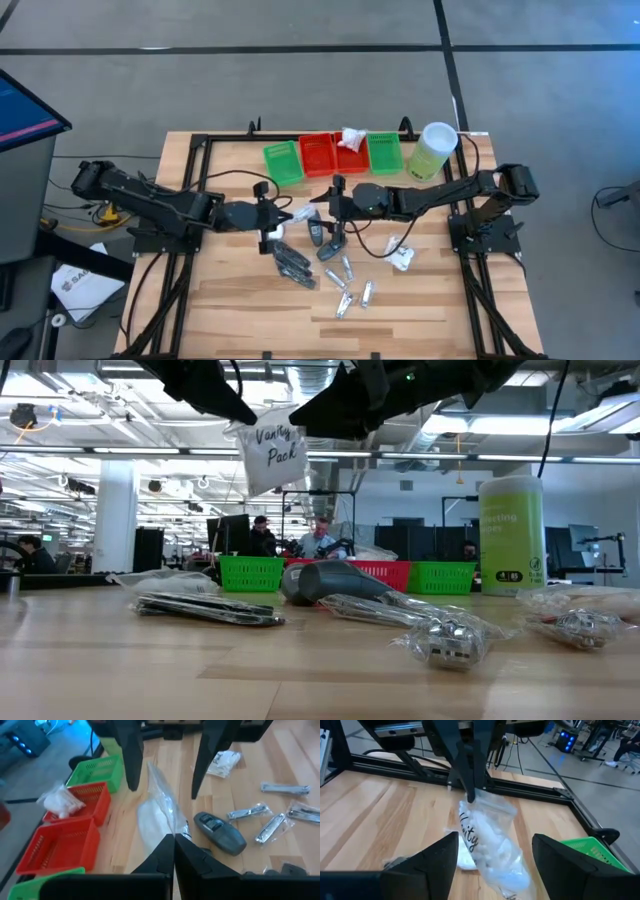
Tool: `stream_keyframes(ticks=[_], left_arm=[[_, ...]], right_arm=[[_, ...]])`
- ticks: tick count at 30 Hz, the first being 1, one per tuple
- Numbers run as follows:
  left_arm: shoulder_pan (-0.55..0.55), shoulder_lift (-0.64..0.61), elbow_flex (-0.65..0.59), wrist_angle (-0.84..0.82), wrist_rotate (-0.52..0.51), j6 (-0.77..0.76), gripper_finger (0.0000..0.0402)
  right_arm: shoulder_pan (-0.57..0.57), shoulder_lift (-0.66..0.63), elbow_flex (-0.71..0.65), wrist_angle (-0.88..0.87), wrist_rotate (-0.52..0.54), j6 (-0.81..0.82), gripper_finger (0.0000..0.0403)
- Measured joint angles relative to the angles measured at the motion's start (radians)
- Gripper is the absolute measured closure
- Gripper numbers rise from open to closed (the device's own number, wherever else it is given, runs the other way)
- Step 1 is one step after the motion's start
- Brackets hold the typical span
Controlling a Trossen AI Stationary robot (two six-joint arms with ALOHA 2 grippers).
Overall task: Pick & Place Travel size toiletries
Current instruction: Put the white cotton pack into the right red bin
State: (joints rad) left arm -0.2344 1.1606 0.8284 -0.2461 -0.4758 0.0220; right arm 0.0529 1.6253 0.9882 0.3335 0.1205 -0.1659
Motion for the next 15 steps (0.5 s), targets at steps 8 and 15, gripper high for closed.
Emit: stream_keyframes(ticks=[8,15], left_arm=[[0.0,0.011,0.0,0.054,0.021,0.032,0.0401],[0.0,0.052,0.0,0.066,0.032,0.039,0.0401]], right_arm=[[0.0,0.0,0.0,0.016,-0.003,-0.009,0.0205],[0.0,0.0,0.0,0.027,-0.05,-0.028,0.0281]])
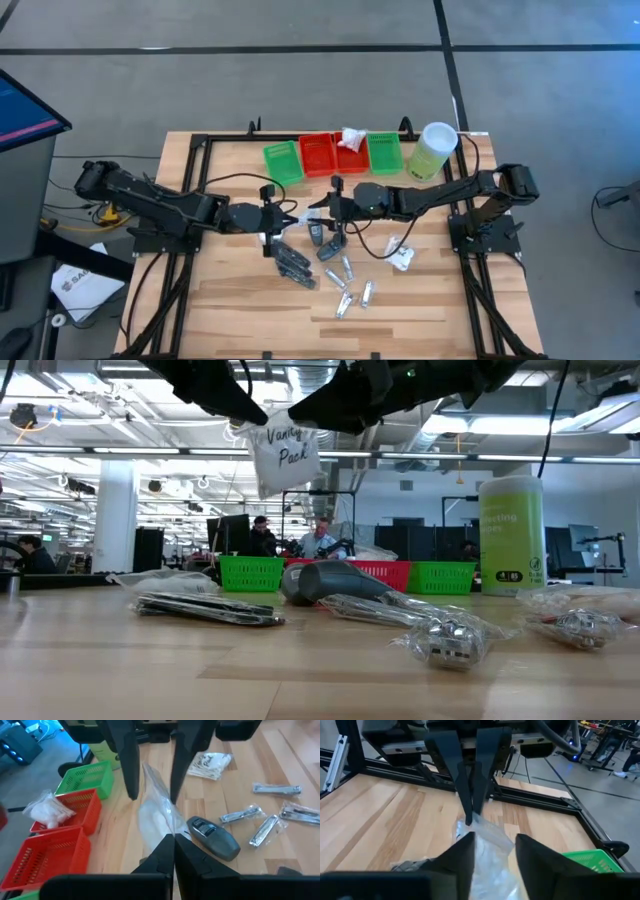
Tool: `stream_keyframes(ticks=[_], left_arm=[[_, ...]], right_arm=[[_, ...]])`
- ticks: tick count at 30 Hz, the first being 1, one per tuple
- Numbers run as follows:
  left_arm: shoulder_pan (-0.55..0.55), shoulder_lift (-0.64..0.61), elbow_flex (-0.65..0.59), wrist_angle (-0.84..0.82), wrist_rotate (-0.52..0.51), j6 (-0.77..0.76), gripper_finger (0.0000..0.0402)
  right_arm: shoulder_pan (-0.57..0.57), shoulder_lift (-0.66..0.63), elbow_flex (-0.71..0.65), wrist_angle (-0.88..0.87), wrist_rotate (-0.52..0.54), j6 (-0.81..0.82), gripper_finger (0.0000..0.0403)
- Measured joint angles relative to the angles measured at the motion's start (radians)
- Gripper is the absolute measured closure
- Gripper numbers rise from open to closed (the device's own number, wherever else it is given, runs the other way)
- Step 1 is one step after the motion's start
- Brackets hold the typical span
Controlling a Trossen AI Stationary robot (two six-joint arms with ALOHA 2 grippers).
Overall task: Pick & Place Travel size toiletries
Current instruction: Put the white cotton pack into the right red bin
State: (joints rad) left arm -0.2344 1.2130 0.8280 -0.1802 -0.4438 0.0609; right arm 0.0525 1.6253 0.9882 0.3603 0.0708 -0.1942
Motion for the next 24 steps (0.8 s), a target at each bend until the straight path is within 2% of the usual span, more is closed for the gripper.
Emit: stream_keyframes(ticks=[7,17,24], left_arm=[[0.0,-0.011,0.0,0.005,-0.043,0.014,0.0401],[0.0,-0.019,0.0,0.007,-0.057,0.011,0.0389],[0.0,-0.035,0.0,0.001,-0.161,0.01,0.0349]], right_arm=[[0.0,0.0,0.0,-0.024,-0.003,-0.004,0.0393],[0.0,-0.003,0.0,-0.037,-0.001,-0.026,0.0402],[-0.007,-0.003,0.0,-0.037,0.037,-0.008,0.0402]])
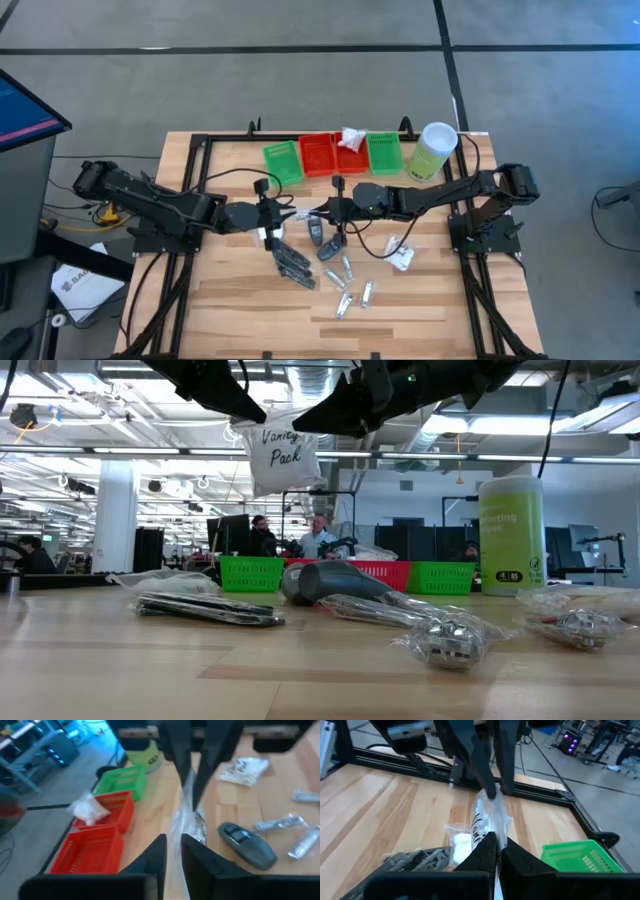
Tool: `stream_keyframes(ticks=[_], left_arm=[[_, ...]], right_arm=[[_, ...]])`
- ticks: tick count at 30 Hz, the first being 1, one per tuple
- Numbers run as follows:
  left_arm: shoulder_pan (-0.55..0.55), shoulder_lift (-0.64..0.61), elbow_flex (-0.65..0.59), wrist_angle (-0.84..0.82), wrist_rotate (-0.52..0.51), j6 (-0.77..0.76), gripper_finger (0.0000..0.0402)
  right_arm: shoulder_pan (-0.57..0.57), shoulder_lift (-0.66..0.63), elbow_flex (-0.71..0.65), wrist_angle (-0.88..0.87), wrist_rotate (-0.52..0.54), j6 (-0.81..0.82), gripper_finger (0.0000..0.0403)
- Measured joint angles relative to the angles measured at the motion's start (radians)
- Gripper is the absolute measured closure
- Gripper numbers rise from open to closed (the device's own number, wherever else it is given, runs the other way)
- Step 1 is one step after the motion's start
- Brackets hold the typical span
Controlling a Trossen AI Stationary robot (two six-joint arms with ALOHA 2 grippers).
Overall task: Pick & Place Travel size toiletries
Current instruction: Put the white cotton pack into the right red bin
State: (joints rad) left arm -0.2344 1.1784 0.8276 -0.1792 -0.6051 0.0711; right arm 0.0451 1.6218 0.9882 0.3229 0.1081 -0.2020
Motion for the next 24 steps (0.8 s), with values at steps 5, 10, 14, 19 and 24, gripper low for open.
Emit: stream_keyframes(ticks=[5,10,14,19,24], left_arm=[[0.002,-0.046,0.0,-0.012,-0.03,-0.001,0.0324],[0.0,-0.102,-0.011,-0.029,-0.035,-0.023,0.0318],[0.0,-0.136,-0.04,-0.03,-0.035,-0.078,0.0321],[0.0,-0.16,-0.095,-0.027,-0.033,-0.15,0.0321],[0.0,-0.163,-0.146,-0.021,-0.019,-0.24,0.0321]], right_arm=[[-0.025,-0.028,0.002,-0.001,0.007,0.001,0.0403],[-0.081,-0.091,-0.001,-0.078,0.077,0.023,0.0403],[-0.159,-0.116,0.0,-0.114,0.085,0.065,0.0403],[-0.251,-0.114,0.0,-0.162,0.081,0.081,0.0403],[-0.329,-0.111,0.0,-0.184,0.077,0.095,0.0403]])
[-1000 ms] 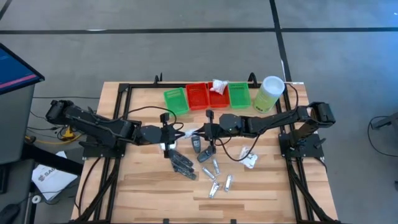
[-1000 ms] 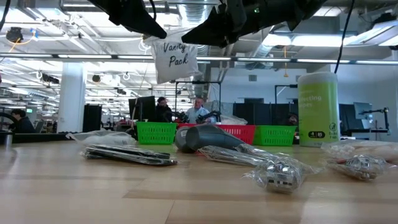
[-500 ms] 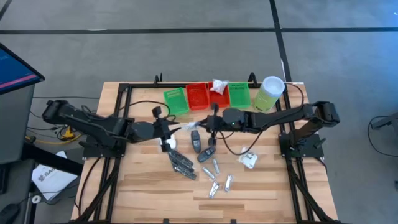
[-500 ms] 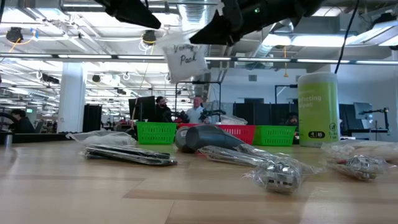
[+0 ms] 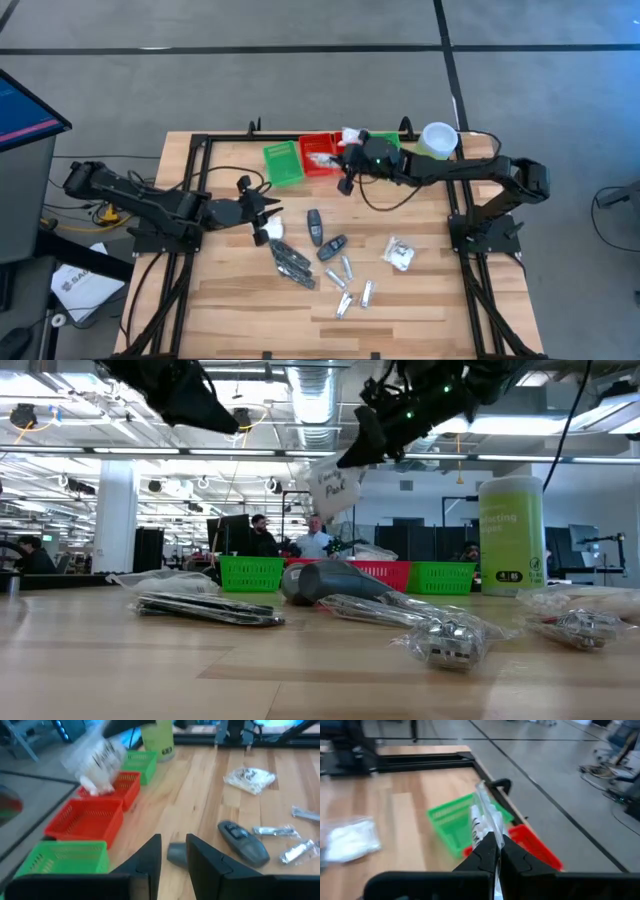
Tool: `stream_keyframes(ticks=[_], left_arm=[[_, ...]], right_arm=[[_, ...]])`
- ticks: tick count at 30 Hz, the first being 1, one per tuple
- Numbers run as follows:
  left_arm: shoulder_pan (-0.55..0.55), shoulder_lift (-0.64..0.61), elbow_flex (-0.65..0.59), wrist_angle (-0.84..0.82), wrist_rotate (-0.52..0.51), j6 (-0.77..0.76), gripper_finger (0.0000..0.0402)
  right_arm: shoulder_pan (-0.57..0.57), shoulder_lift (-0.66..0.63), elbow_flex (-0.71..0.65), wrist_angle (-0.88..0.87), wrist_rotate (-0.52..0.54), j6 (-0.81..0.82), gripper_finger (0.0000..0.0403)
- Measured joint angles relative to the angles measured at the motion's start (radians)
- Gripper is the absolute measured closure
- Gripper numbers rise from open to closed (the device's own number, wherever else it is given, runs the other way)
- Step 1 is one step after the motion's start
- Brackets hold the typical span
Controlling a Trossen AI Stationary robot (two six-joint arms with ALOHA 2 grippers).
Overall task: Pick & Place Travel size toiletries
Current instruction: Put the white cotton pack into the right red bin
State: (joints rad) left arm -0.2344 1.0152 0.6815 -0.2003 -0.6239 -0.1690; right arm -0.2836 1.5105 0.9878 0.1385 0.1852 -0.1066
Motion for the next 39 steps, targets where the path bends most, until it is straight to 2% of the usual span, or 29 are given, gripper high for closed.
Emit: stream_keyframes(ticks=[4,10,13,19,28,33,39], left_arm=[[-0.002,0.0,-0.022,0.007,0.022,-0.051,0.0321],[-0.009,0.0,-0.039,0.042,0.027,-0.069,0.0321],[-0.009,0.0,-0.041,0.046,0.027,-0.069,0.0321],[-0.009,0.0,-0.04,0.055,0.027,-0.069,0.0321],[-0.009,0.0,-0.04,0.084,0.026,-0.047,0.0321],[-0.009,0.0,-0.04,0.086,0.026,-0.046,0.0321],[-0.008,0.0,-0.04,0.089,0.026,-0.045,0.0321]], right_arm=[[-0.066,0.0,-0.025,0.029,-0.019,0.013,0.0403],[-0.181,0.0,-0.167,0.234,-0.144,0.099,0.0403],[-0.225,0.0,-0.209,0.301,-0.169,0.134,0.0403],[-0.295,0.0,-0.228,0.298,-0.214,0.178,0.0403],[-0.322,0.109,-0.229,0.34,-0.229,0.212,0.0403],[-0.329,0.166,-0.228,0.431,-0.252,0.23,0.0403],[-0.359,0.209,-0.228,0.432,-0.248,0.239,0.0403]])
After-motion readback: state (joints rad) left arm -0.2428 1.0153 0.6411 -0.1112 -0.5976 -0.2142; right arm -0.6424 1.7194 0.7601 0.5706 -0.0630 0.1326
